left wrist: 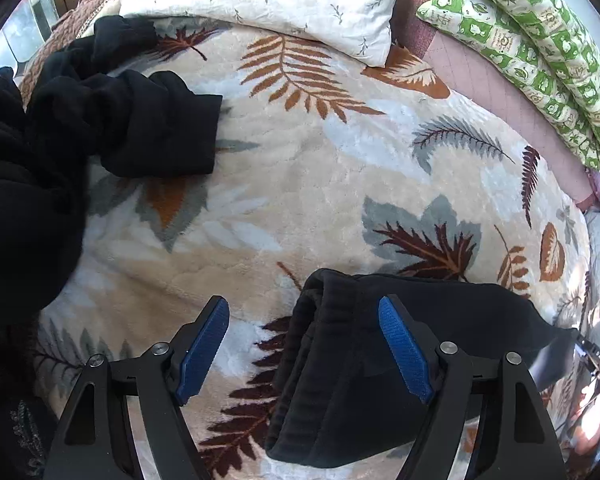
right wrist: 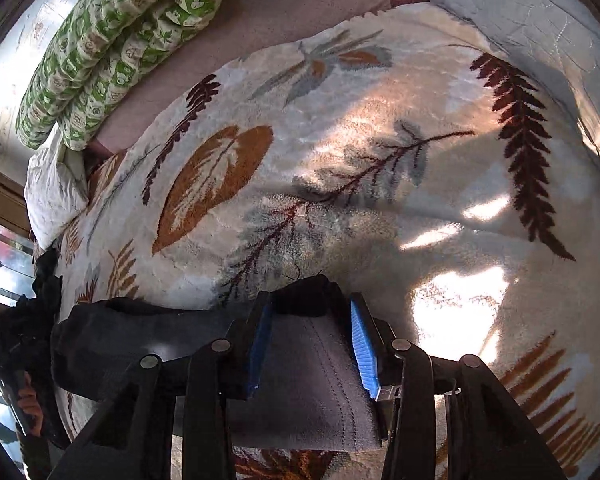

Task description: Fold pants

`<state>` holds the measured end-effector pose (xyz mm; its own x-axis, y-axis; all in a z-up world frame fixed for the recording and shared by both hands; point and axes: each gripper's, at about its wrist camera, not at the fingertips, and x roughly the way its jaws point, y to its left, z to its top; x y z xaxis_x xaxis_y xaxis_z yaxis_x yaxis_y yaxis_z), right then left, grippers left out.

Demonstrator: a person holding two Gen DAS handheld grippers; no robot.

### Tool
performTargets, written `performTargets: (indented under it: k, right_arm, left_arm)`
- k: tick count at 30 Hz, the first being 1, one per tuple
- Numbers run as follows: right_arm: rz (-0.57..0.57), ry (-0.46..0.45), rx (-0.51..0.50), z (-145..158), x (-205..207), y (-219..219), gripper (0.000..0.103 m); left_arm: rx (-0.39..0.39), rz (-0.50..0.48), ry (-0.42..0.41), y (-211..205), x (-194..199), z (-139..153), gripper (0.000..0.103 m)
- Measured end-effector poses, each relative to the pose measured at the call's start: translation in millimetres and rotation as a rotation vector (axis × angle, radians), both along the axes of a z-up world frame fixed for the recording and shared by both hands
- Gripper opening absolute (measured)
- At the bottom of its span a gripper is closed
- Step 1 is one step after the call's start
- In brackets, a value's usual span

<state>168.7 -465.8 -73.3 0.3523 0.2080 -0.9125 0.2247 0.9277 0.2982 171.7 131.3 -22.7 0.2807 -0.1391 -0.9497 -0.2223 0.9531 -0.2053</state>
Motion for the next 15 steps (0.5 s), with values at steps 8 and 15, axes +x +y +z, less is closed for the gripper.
performTargets:
  k: [8,15]
  right_arm:
    - [0.029,0.0,-0.036,-1,-3,1,0.014]
    - [-0.052,0.013,0.036,-9,-16,-16,0.018]
  left_arm:
    - [-0.069,0.019,0.063,-5,19,-25,0.026]
    - [0.015,0.023,0.017,-12,19,-34,0.025]
